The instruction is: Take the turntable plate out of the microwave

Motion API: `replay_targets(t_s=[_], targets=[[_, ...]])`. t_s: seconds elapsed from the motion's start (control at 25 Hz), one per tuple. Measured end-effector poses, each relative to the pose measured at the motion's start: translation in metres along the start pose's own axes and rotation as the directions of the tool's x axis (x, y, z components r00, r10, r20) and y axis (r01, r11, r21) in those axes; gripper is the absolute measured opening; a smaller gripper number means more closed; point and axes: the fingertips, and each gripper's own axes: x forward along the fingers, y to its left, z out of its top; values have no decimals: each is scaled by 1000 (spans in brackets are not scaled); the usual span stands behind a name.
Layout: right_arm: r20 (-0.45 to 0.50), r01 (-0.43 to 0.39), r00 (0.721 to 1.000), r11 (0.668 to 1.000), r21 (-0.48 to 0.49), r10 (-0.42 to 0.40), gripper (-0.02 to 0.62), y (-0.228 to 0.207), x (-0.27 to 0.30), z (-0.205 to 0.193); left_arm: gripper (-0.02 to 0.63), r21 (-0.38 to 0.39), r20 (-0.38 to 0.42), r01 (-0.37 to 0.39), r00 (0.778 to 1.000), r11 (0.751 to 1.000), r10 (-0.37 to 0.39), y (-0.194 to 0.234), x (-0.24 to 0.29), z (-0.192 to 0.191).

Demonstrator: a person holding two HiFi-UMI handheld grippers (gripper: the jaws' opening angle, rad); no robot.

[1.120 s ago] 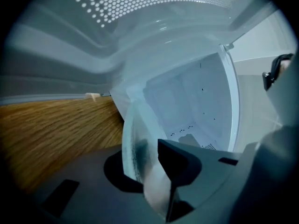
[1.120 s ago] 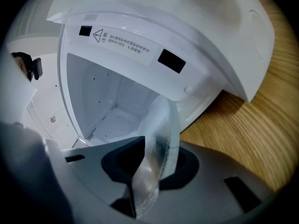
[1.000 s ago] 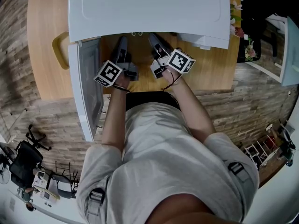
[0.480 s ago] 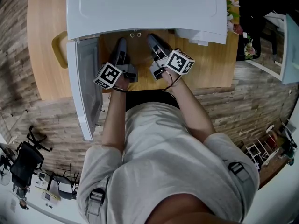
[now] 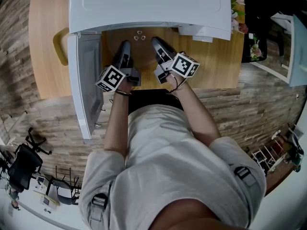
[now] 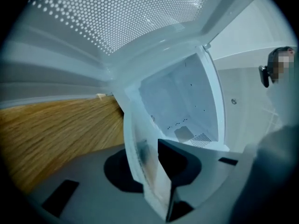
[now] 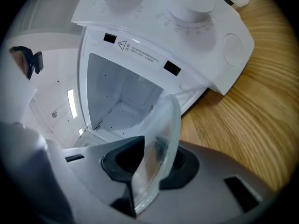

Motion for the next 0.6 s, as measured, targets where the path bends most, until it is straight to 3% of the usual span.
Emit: replay_targets(t_s=[0.36, 0.6], targets=[[-19, -26, 999, 1000, 8, 26, 98, 6, -22, -12, 103, 14, -6, -9, 1000, 1000, 9, -1, -20, -20], [-7, 1, 1000, 1000, -27, -1, 97, -1, -36, -12, 104, 12, -3, 3, 1000, 1000, -3, -8, -27, -27]])
